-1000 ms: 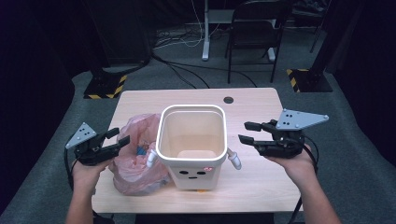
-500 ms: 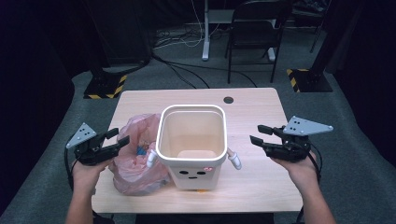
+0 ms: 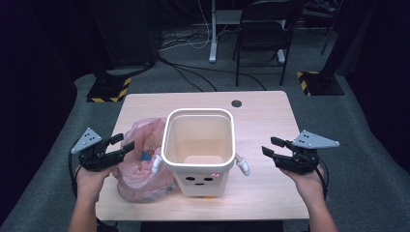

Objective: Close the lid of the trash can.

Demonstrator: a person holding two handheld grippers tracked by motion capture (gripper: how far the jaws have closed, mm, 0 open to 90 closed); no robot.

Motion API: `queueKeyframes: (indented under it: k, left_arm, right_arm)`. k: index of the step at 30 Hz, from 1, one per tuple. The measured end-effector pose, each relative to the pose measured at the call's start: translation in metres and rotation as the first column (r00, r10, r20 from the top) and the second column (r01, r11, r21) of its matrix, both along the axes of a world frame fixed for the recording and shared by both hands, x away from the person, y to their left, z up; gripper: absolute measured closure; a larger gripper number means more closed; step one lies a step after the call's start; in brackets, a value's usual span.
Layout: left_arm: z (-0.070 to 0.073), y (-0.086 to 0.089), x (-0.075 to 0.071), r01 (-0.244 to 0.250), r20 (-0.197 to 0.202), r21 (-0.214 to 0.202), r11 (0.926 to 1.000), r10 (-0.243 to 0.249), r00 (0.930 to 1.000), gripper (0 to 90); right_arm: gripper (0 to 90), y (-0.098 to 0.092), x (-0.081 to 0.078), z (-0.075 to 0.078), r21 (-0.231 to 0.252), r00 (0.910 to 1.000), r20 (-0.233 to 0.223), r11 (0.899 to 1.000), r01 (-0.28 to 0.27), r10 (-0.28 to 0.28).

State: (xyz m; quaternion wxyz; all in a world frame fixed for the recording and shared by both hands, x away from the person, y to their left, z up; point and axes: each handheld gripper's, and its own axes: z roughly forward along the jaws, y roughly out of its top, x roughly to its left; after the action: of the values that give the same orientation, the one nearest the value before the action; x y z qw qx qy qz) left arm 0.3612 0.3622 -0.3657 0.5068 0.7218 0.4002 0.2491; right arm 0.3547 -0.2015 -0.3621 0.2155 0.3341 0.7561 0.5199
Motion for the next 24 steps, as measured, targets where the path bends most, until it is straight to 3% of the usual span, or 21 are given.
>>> queueKeyframes:
  k: [7, 24]
  left_arm:
    - [-0.002, 0.001, 0.001, -0.007, -0.004, 0.002, 1.0000, 0.007, 1.0000, 41.1]
    - [-0.005, 0.004, 0.003, -0.018, -0.015, 0.007, 0.9998, 0.018, 0.9997, 41.1]
  right_arm:
    - [48.9, 0.000, 0.002, -0.021, -0.024, 0.9987, 0.001, 0.998, 0.052, -0.052]
    - [47.6, -0.011, 0.008, -0.061, -0.056, 0.9907, -0.054, 0.991, 0.122, -0.125]
